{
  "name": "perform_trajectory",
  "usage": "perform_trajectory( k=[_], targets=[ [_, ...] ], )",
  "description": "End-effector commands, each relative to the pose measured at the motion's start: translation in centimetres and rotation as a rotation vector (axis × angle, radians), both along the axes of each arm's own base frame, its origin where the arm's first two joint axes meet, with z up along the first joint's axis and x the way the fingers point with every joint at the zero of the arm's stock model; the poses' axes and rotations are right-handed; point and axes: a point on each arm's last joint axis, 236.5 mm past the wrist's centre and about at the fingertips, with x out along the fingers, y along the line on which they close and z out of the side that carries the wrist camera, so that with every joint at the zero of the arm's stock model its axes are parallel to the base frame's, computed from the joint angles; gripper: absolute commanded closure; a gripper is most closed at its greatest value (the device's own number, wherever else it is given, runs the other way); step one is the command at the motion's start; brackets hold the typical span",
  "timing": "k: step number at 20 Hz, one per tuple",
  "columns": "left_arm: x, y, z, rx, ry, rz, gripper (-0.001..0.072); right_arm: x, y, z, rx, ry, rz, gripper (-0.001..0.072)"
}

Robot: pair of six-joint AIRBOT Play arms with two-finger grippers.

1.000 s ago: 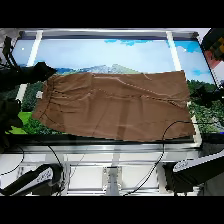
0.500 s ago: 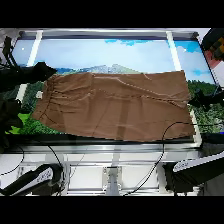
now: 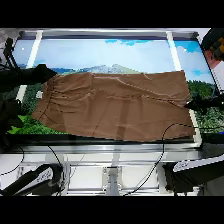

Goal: Fold the clothes and pants, and hang the long-sleeved shirts on hangers.

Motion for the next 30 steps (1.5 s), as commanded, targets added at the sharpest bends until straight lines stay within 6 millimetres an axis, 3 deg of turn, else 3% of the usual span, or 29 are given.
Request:
perform_trajectory(
  k=[1,5,7,10,14,16,17,18,19,20,21,22,23,28,30],
  targets=[
    [-1.9,2.0,-1.3,0.109,0.03,0.035,0.069,0.2,-2.0,4.0,-0.093,-0.102,-0.024,0.0702],
    [-6.1,4.4,-3.3,0.082,0.094,0.133,0.0691,-1.5,-3.3,9.6,-0.109,-0.268,-0.093,0.0703],
    [-8.8,5.9,-5.1,0.05,0.152,0.203,0.069,-2.2,-2.4,10.8,-0.067,-0.368,-0.142,0.0703],
    [-12.2,8.6,-7.3,0.025,0.185,0.338,0.069,-4.8,-1.6,8.7,-0.048,-0.347,-0.24,0.0703],
    [-17.3,9.9,-11.0,-0.03,0.334,0.431,0.0689,-7.4,0.5,5.8,-0.066,-0.332,-0.351,0.0703],
    [-18.4,10.8,-12.8,-0.018,0.377,0.509,0.0689,-7.9,0.8,5.3,-0.097,-0.351,-0.411,0.0703],
    [-19.2,11.0,-13.9,-0.008,0.412,0.52,0.0669,-7.9,0.8,5.5,-0.107,-0.364,-0.424,0.0702],
    [-19.9,11.3,-14.9,0.01,0.444,0.527,0.0508,-7.8,0.7,5.8,-0.116,-0.373,-0.426,0.0701],
    [-20.2,11.7,-15.7,0.019,0.46,0.54,0.0307,-7.7,0.5,6.0,-0.121,-0.384,-0.436,0.07],
    [-20.3,11.9,-16.2,0.011,0.469,0.552,0.0251,-7.3,0.5,6.3,-0.114,-0.396,-0.445,0.0659],
    [-20.1,11.8,-16.6,-0.008,0.475,0.558,0.025,-6.9,0.7,6.5,-0.109,-0.407,-0.445,0.0475],
    [-19.9,11.6,-17.0,-0.034,0.483,0.559,0.025,-6.4,1.2,6.7,-0.102,-0.418,-0.437,0.0236],
    [-19.4,11.3,-17.3,-0.075,0.489,0.561,0.025,-5.8,1.6,6.8,-0.101,-0.427,-0.428,0.0179],
    [-16.9,10.8,-19.7,-0.241,0.542,0.569,0.0208,-4.0,5.9,6.9,-0.074,-0.438,-0.297,0.0155],
    [-16.2,10.6,-20.9,-0.287,0.563,0.561,0.0208,-3.6,6.5,7.2,-0.073,-0.445,-0.274,0.0155]
  ],
)
